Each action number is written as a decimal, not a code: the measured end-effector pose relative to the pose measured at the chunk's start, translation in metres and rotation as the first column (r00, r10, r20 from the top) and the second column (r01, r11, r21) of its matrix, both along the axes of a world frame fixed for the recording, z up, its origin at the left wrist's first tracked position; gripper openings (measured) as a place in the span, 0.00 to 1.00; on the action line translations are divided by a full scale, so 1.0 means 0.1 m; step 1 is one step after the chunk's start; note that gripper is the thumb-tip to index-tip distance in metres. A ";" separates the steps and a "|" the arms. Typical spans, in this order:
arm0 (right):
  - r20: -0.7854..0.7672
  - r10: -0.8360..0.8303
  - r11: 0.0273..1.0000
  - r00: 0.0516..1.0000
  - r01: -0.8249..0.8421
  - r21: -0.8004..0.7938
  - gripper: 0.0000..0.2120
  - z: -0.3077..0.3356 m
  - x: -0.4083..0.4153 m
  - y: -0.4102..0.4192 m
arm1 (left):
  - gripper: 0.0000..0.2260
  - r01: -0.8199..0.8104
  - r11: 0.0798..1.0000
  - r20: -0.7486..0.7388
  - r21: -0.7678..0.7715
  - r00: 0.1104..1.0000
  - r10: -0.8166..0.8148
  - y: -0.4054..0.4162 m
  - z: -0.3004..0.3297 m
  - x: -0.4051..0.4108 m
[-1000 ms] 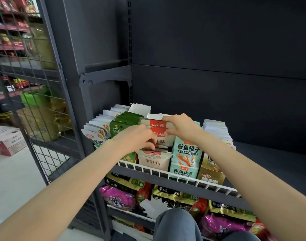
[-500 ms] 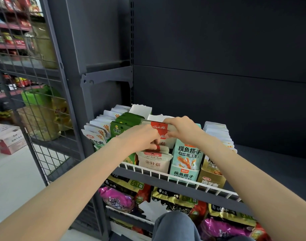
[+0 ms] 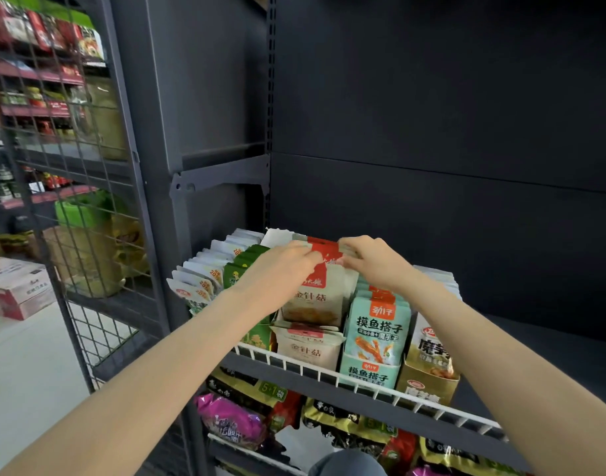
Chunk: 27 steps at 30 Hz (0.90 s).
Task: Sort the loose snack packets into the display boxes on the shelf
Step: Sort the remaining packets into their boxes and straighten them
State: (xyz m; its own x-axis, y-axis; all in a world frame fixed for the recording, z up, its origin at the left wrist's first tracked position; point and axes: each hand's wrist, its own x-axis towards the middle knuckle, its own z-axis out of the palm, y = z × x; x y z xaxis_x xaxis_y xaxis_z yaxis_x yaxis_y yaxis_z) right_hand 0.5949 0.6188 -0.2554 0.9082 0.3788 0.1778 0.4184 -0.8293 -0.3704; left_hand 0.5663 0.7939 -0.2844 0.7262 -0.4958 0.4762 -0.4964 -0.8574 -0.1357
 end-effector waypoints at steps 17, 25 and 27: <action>-0.174 0.032 0.998 0.984 -0.021 0.062 0.39 -0.02 0.04 -0.01 | 0.12 -0.140 0.866 -0.335 -0.479 0.941 -0.034 -0.16 -0.02 0.28; 0.077 -0.053 0.999 0.996 0.054 0.000 0.39 -0.22 0.11 0.14 | 0.17 -0.014 0.913 0.193 -0.408 0.976 0.101 -0.13 -0.04 0.15; 0.080 -0.047 0.999 0.996 0.046 0.013 0.39 -0.23 0.09 0.11 | 0.12 0.105 0.957 0.163 -0.270 0.985 -0.061 -0.10 -0.04 0.03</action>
